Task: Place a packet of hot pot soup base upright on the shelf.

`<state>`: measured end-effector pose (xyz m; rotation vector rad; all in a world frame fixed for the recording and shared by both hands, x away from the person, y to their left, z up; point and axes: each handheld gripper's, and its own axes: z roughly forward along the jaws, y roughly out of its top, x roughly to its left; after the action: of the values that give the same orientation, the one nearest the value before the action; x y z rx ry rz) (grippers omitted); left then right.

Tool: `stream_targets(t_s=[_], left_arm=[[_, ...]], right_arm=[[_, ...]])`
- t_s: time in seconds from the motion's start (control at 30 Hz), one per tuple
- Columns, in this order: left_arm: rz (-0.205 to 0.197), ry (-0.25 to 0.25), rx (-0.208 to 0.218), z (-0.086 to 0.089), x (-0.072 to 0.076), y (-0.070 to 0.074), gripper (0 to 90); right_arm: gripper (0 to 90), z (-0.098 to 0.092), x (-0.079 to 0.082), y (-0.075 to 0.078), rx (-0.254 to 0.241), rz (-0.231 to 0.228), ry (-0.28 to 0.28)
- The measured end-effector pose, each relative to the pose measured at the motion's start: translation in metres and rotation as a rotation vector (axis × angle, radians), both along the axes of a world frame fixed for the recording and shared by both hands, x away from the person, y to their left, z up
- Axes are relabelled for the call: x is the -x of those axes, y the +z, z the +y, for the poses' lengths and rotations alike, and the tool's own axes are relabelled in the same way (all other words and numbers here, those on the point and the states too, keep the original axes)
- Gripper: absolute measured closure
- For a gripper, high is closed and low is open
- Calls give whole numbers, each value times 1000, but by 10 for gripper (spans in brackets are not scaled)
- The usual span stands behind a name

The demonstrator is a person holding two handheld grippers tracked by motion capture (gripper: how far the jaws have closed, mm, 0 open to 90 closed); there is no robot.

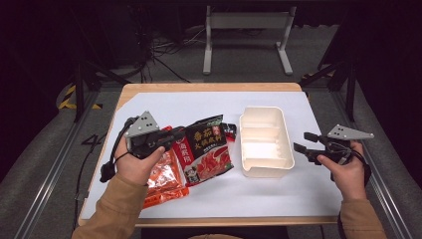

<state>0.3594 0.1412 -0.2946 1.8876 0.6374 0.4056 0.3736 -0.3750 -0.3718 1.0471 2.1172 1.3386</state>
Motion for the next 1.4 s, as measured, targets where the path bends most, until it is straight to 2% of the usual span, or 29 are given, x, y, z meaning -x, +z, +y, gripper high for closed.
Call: stream_targets(t_s=[0.2,0.37,0.5,0.53,0.57,0.7,0.93,1.13,1.4], left_arm=[[-19,-7,-9,-1,-8,5,863],[-18,-31,1,-1,-14,10,863],[-29,-43,-3,-2,-16,15,863],[-35,-45,-6,-3,-17,18,863],[-35,-45,-6,-3,-17,18,863],[-51,-58,-14,-7,-17,23,861],[-89,-114,-40,-15,-17,27,861],[-91,-128,-37,-20,-18,28,861],[-93,-151,-58,-27,-18,28,860]], right_arm=[[368,-4,4,4,-8,-19,-19],[369,2,7,12,-13,-25,6],[369,10,8,21,-30,-23,41],[368,17,8,27,-28,-30,65],[368,17,8,27,-28,-30,65],[366,33,5,44,-6,-35,118],[366,61,-1,73,-18,-32,233],[364,83,-4,87,14,-37,293],[392,104,-7,94,-2,-31,364]])
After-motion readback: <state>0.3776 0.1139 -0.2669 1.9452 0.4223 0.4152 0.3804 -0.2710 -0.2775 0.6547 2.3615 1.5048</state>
